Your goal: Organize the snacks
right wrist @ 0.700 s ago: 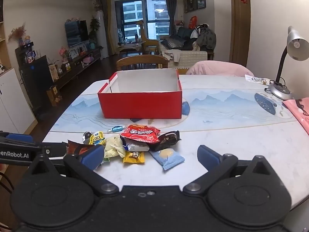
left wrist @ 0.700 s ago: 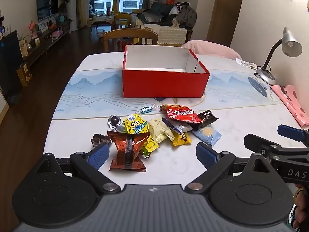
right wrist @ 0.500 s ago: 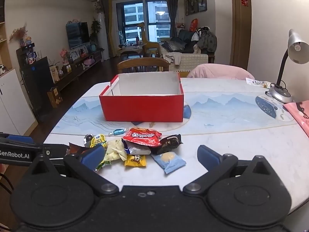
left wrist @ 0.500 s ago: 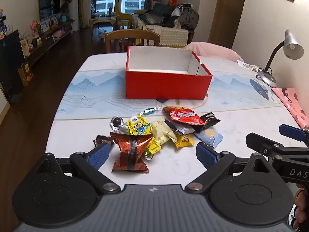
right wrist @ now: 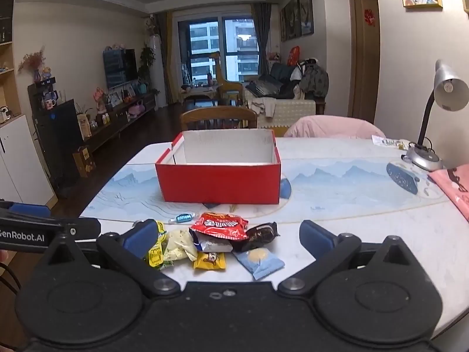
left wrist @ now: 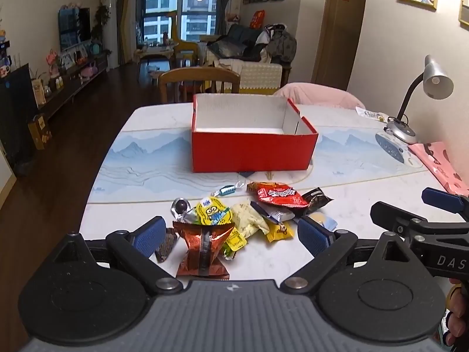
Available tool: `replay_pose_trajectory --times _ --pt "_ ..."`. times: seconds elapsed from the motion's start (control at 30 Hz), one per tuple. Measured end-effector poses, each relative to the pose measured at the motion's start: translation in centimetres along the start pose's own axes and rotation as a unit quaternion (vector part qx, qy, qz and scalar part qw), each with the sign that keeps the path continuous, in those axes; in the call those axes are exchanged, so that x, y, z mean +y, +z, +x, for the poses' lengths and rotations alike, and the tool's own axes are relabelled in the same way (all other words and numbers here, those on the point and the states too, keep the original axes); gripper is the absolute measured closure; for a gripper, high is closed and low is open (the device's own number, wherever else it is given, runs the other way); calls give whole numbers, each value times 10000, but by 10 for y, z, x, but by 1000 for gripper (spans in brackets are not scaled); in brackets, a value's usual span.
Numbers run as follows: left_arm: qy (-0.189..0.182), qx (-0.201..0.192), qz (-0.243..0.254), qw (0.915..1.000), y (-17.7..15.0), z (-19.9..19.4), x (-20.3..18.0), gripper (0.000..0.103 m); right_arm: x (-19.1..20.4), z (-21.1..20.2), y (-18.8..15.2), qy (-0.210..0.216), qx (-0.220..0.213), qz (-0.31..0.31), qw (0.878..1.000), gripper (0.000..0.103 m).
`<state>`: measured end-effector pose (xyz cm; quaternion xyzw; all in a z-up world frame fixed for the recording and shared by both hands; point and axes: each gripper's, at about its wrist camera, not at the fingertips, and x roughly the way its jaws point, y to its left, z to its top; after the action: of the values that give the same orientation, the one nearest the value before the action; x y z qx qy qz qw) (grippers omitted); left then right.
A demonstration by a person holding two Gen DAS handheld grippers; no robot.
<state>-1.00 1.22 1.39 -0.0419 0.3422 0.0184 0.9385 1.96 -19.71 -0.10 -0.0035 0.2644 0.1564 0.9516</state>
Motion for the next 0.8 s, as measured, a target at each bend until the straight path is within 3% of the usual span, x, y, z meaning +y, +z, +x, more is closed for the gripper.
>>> replay_pose_trajectory --times 0.8 --pt "-31 -270 58 9996 4 -12 3 6 2 -6 1 55 -156 -18 9999 0"
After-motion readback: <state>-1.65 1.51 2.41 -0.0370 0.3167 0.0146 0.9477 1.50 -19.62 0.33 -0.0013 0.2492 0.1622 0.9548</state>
